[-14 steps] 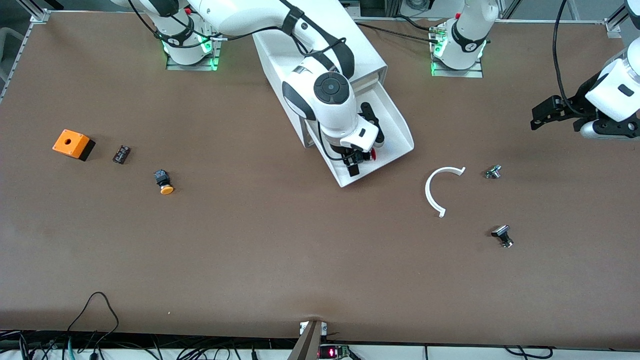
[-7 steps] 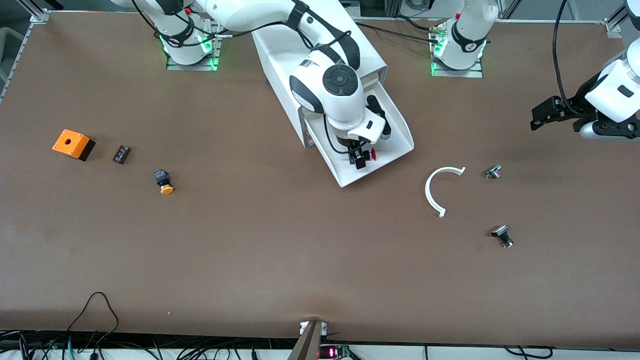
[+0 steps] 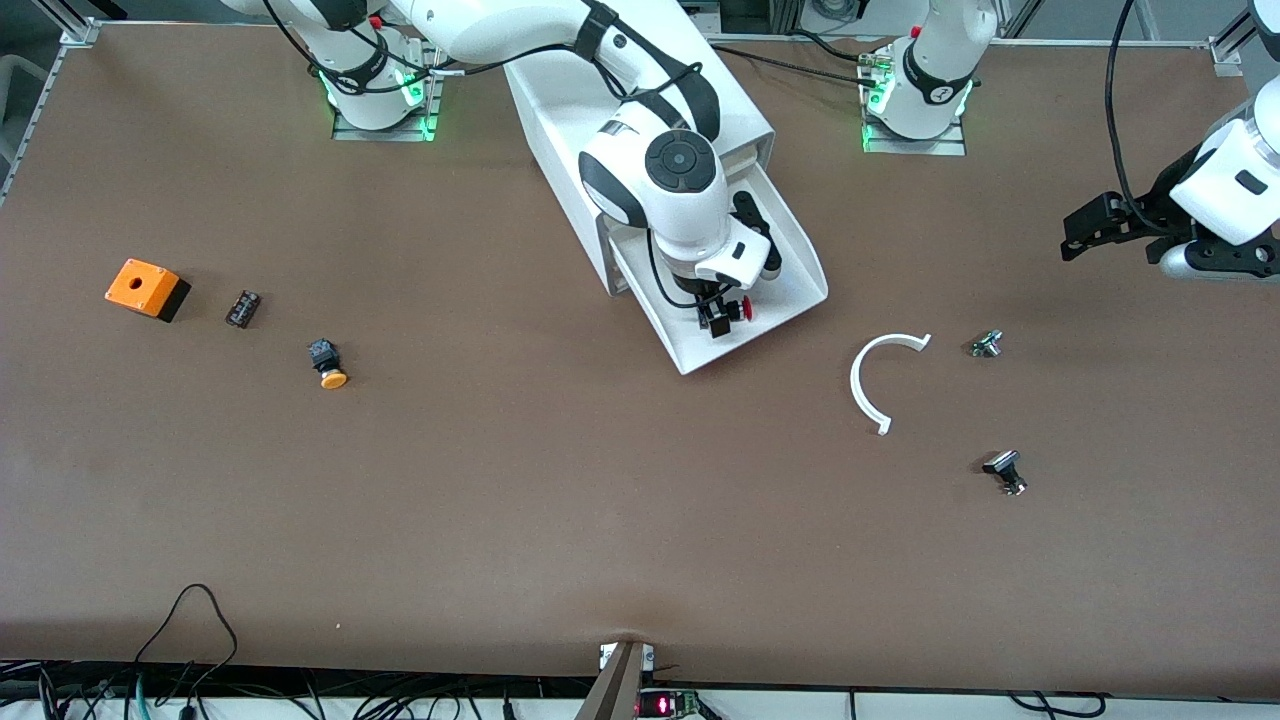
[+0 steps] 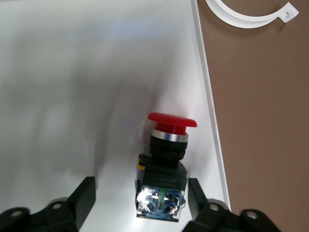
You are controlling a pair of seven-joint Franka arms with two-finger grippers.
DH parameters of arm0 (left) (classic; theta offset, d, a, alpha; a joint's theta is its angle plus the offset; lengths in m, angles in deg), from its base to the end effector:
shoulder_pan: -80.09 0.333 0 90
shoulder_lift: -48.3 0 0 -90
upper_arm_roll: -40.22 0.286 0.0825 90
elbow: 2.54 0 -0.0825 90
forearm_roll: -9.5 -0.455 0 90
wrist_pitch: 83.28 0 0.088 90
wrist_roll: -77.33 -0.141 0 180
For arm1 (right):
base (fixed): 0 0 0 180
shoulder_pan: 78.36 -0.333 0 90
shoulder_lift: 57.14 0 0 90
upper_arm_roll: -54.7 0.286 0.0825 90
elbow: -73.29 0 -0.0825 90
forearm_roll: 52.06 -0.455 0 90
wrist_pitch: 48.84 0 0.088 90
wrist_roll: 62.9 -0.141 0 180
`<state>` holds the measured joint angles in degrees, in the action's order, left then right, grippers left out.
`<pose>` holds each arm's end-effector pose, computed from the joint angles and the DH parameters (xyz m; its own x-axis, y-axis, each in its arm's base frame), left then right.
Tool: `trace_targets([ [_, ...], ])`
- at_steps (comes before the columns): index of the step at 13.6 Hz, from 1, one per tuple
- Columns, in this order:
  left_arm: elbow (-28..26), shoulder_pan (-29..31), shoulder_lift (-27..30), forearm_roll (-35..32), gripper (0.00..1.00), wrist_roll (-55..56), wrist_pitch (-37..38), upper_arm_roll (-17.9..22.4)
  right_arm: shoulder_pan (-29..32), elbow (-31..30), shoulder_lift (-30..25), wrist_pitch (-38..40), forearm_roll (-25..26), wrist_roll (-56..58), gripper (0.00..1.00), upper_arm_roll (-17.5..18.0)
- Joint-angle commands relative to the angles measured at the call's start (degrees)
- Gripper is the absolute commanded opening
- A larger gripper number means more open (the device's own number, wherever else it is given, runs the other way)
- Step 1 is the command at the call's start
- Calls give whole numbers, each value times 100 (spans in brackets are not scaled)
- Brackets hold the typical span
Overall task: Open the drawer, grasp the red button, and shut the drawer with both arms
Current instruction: 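Lower the right gripper and grasp the red mushroom button, then lift the red button out of the drawer with the right gripper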
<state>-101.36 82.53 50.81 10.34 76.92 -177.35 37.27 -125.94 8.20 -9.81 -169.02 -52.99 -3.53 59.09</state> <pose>0.6136 -0.0078 0.5100 0.9991 -0.0149 -0.0391 -0.0144 -0.9998 0.0126 0.5190 0.6409 0.2425 -0.3326 0.9340 0.1305 0.9425 0.3244 0.0805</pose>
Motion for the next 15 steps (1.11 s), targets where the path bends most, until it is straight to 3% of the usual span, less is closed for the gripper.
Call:
trace_targets([
  [1,205,11,-93,82,100,32,170,-4,-59,190,145,-66,67,-67,74,9],
  [6,205,11,-93,82,100,32,170,-4,-103,198,83,3,76,-84,46,1],
  [9,205,11,-93,82,100,32,170,-4,-217,207,31,196,76,-128,36,-52],
  [14,205,11,-93,82,100,32,178,-4,-156,216,-732,1048,76,-611,36,-96],
  [15,205,11,-93,82,100,32,178,-4,-155,216,-882,1171,67,-611,36,-261],
])
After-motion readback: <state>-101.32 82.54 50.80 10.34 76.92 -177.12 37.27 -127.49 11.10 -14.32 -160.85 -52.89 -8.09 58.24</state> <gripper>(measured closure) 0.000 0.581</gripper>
